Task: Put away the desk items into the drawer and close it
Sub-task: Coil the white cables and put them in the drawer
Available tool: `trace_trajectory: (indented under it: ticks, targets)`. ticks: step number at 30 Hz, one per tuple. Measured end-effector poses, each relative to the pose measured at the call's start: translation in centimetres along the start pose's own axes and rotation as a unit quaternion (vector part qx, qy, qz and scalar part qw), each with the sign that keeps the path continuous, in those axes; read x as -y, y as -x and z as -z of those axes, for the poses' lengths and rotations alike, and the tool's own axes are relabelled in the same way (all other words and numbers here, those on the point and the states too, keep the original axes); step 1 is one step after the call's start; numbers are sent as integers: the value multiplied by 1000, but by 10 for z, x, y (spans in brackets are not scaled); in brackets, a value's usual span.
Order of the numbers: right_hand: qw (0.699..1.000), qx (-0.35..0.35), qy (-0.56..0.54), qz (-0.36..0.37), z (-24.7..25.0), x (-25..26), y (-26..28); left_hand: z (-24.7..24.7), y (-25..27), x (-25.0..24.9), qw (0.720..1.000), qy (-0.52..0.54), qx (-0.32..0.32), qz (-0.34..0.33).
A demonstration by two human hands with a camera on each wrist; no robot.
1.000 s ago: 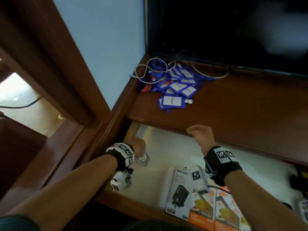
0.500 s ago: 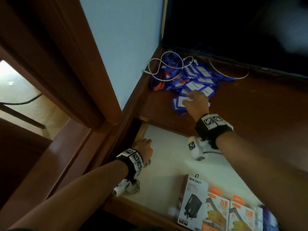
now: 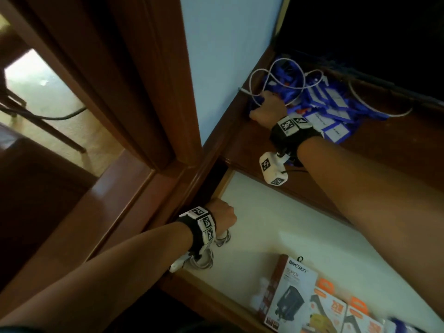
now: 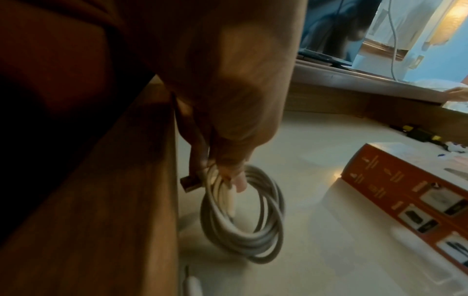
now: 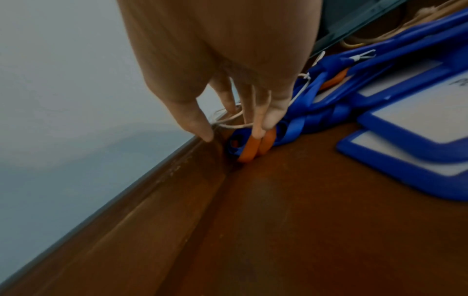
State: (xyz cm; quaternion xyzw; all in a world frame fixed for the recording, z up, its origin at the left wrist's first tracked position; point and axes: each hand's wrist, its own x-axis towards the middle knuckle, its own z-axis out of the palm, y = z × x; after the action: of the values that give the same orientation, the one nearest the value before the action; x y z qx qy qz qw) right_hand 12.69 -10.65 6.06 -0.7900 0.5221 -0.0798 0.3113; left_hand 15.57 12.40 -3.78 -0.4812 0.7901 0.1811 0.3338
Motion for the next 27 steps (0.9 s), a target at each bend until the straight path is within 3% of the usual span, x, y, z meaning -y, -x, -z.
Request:
trace_trajectory:
  ticks: [6, 9, 12, 18, 21, 24, 26, 27]
  targets:
    - [999, 1, 38, 6, 2, -3, 9, -10, -2, 3, 999, 23, -36, -4]
    - [992, -58, -110, -22, 8, -8, 26, -12, 0, 1, 999, 9, -40, -10]
    - [964, -112, -242, -22, 21, -14, 52, -10, 4, -4, 1000, -20, -11, -5]
    - [942, -146, -301, 20, 45, -40, 117, -4, 12, -13, 999, -18, 26, 13]
    - [928, -168, -330, 43, 55, -56, 143, -5, 13, -11, 997, 63, 11, 39]
    - [926, -184, -322, 73, 69, -69, 171, 11, 17, -4, 954, 262, -100, 102]
    - [918, -192, -333, 95, 78, -79, 188, 35, 22, -1, 886, 367, -238, 154]
    - [915, -197, -337, 104, 83, -84, 196, 51, 25, -1, 837, 407, -319, 179]
